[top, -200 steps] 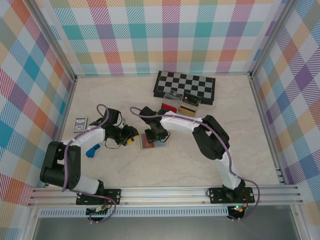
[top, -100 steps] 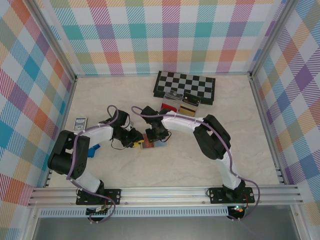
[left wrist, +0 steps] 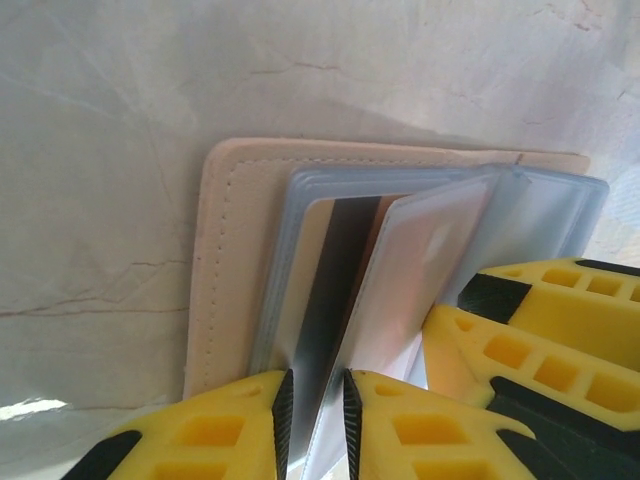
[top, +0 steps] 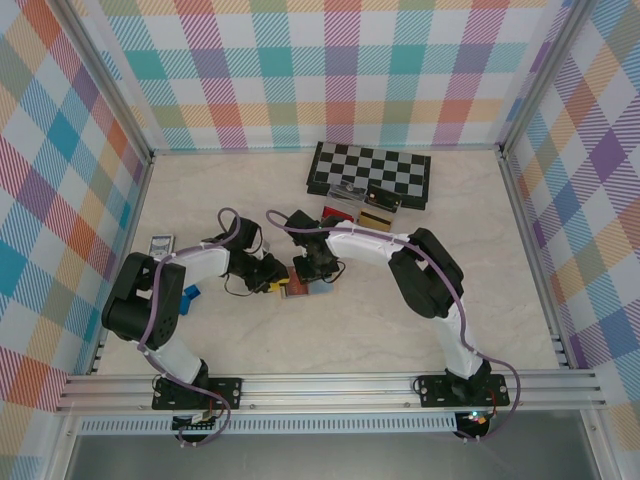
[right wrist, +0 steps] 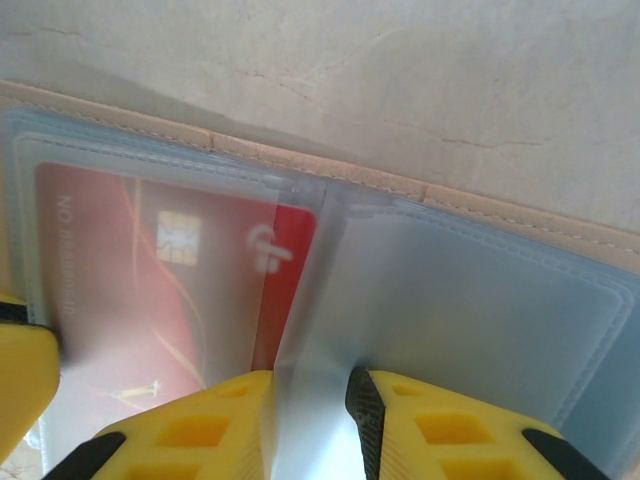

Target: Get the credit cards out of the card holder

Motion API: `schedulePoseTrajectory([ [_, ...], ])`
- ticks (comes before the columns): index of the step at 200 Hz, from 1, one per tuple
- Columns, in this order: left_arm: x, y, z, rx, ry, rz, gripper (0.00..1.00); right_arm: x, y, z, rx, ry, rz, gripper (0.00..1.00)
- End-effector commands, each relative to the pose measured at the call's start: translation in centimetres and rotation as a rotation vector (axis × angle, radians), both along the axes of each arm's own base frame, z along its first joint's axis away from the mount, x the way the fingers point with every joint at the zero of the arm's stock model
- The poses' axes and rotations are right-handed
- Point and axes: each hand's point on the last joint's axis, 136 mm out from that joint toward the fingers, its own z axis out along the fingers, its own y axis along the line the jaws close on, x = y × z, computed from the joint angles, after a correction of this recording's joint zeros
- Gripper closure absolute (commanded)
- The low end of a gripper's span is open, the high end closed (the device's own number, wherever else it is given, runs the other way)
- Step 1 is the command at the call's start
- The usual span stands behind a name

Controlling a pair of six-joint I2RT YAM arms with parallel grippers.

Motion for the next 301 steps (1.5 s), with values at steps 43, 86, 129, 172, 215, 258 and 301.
schedulePoseTrajectory([
  [43, 0.8, -1.5, 0.7, -0.067, -0.044, -0.047, 0.80, -2.1, -2.1, -3.5, -0.070, 0.102, -0.011, 0.70],
  [86, 1.0, -1.0, 1.1, -0.032, -0.071, -0.054, 0.93, -1.8, -1.0, -0.4, 0.046, 0.090, -0.026, 0.66],
  [129, -0.5, 1.7, 1.4, 0.145, -0.060, -0.110, 1.00, -1.2, 0.2, 7.6, 0.249, -0.037, -0.002, 0.54],
  [172, 0.0, 3.5, 2.9, 0.269, -0.097, -0.139, 0.99, -0.2, -1.4, 10.3, 0.298, -0.149, -0.080, 0.49],
  [215, 0.5, 1.6, 2.9, 0.163, -0.073, -0.107, 0.82, 0.5, -3.7, 10.8, 0.309, -0.215, -0.171, 0.43],
  [258, 0.9, -1.0, 2.7, 0.018, -0.045, -0.045, 0.65, 1.1, -6.2, 11.0, 0.299, -0.249, -0.266, 0.36],
  [301, 1.8, -4.0, 4.5, -0.085, -0.080, -0.033, 0.56, 1.5, -7.9, 11.3, 0.292, -0.308, -0.335, 0.23],
])
